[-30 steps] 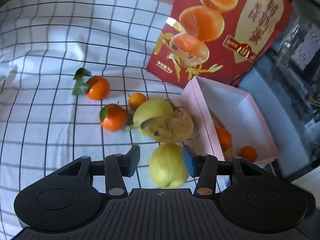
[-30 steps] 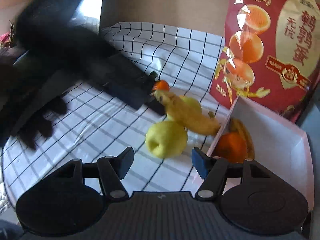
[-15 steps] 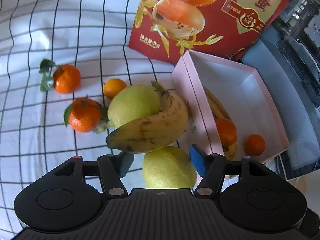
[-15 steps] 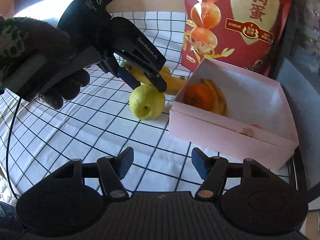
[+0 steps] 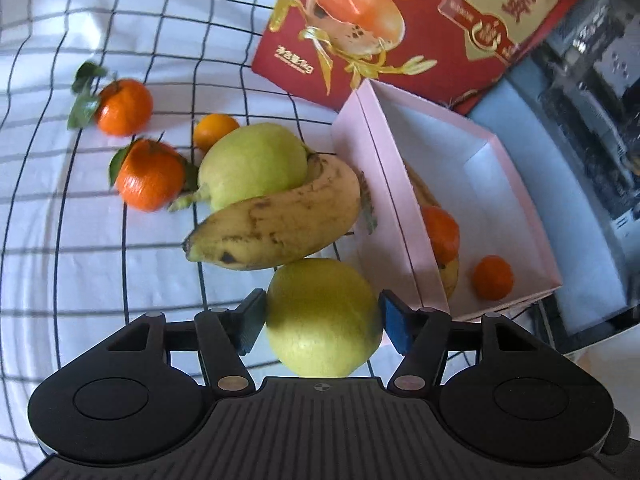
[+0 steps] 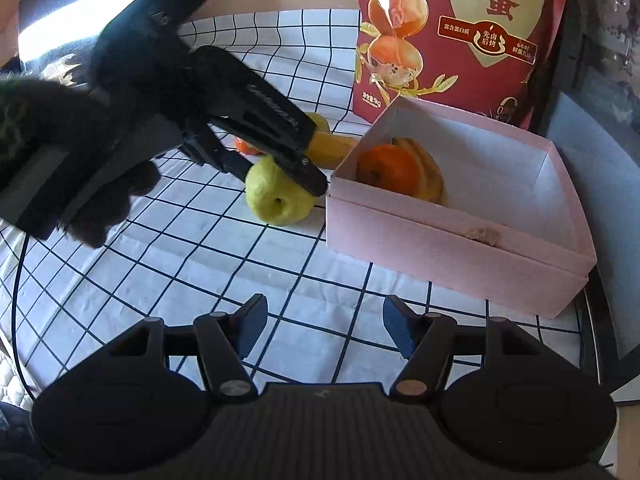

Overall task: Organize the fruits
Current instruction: 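Grasp a green pear beside the box with the left tool, then lift the green pear with the left tool and carry it toward the pink box, then grasp another green pear with the right tool while the left tool holds its pear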

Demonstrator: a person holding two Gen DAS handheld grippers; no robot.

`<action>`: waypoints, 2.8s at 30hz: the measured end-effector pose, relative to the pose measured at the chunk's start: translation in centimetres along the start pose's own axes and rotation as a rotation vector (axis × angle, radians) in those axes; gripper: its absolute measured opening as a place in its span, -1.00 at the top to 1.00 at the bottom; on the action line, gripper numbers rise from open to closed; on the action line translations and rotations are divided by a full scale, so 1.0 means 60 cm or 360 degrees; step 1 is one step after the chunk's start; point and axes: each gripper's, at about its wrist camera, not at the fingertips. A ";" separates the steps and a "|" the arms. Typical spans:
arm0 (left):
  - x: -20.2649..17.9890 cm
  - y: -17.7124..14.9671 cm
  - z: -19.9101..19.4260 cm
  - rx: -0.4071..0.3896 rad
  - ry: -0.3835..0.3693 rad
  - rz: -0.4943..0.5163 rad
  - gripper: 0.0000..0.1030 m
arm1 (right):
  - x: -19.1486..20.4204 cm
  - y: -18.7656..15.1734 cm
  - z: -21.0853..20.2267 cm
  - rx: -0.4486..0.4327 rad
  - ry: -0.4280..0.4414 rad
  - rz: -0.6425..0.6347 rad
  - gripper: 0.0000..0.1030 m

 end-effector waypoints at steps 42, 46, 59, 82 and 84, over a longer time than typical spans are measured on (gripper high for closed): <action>0.002 -0.080 -0.087 -0.0052 0.0162 0.0024 -0.30 | 0.007 -0.025 0.012 0.0098 0.0003 -0.0075 -0.26; -0.011 -0.090 -0.097 -0.0147 0.0237 0.0148 -0.31 | 0.011 -0.026 0.011 0.0103 0.0000 -0.0077 -0.26; 0.008 -0.138 -0.126 -0.0240 0.0318 0.0141 -0.30 | 0.014 -0.012 0.012 0.0079 0.0024 -0.0085 -0.27; 0.114 -0.186 -0.216 -0.0335 0.0324 -0.0165 -0.31 | 0.166 0.212 0.185 -0.0100 0.0091 -0.0275 0.21; 0.118 -0.185 -0.217 -0.0339 0.0324 -0.0164 -0.31 | 0.167 0.215 0.193 -0.0057 0.0091 -0.0265 0.21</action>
Point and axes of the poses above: each gripper's, at about its wrist camera, not at the fingertips, and z roughly the way its jaws point, x to its left, y to its top, and after that the axes turned 6 degrees about -y, right-handed
